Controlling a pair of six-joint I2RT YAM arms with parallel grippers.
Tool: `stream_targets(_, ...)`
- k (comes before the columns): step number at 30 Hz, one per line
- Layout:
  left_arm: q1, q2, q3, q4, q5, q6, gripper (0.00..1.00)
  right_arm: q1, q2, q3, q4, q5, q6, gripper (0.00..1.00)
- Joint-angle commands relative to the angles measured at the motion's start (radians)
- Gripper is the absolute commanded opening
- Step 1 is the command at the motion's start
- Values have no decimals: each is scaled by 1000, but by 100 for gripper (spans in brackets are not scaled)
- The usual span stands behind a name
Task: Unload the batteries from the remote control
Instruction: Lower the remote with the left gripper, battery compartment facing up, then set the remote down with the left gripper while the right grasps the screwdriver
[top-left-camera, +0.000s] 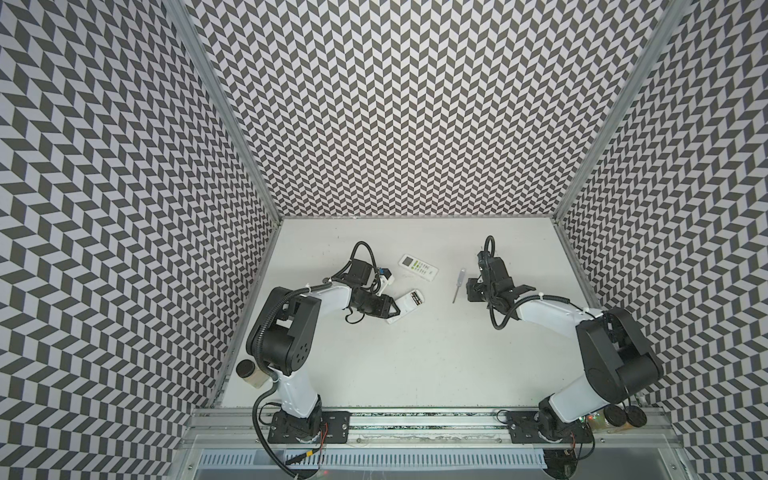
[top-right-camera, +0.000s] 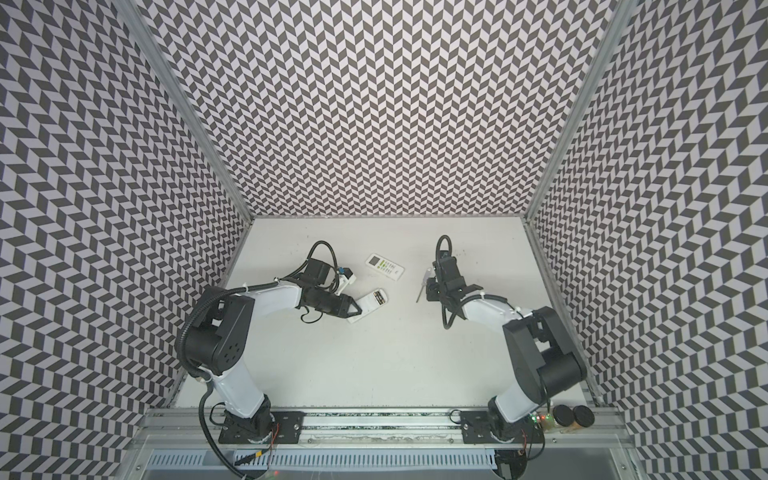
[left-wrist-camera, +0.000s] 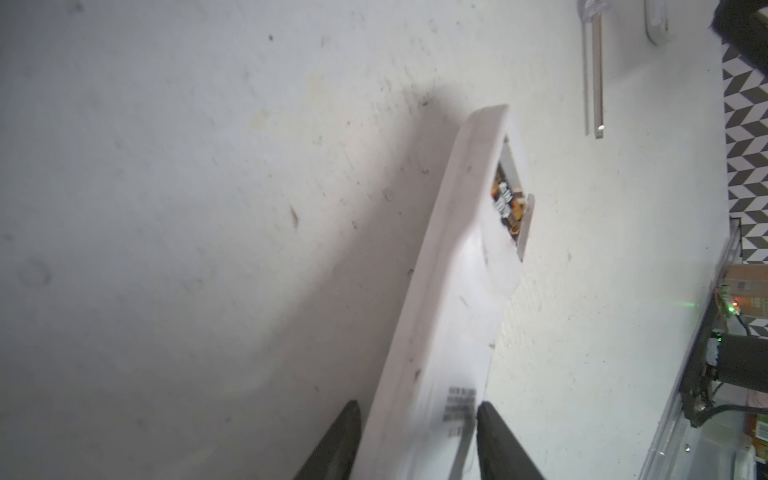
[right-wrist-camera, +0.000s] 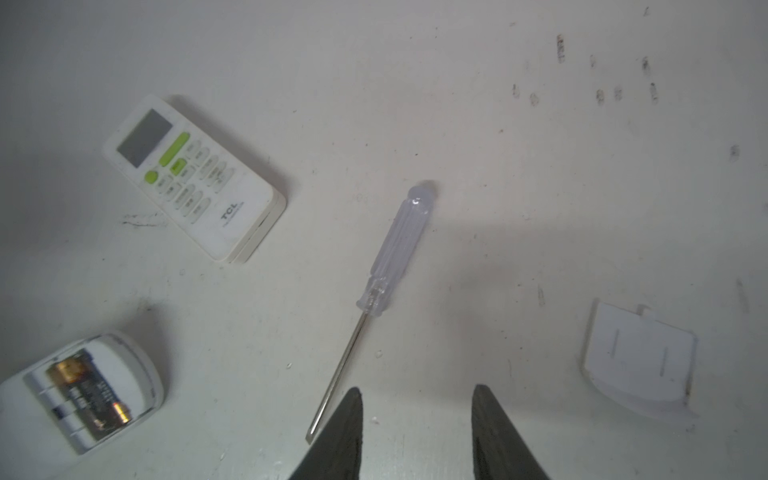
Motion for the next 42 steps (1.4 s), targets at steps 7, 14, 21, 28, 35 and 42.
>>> stream_targets(7, 4, -65, -7, -26, -155, 63, 69, 8, 80, 100, 13, -27, 57, 44)
stream_targets(14, -37, -101, -1, -14, -292, 179, 93, 5, 205, 238, -19, 12, 102, 49)
stream_targets(21, -120, -96, -3, -33, -369, 264, 100, 3, 296, 321, -57, 44, 113, 49)
stream_targets(28, -132, -107, -67, 11, -427, 298, 100, 6, 354, 336, -74, 43, 113, 49)
stream_targets(35, -177, -96, -72, 11, -433, 347, 100, 6, 371, 323, -62, 64, 98, 47)
stream_targets(42, -203, -91, -76, 18, -534, 382, 100, 6, 391, 324, -58, 58, 93, 36)
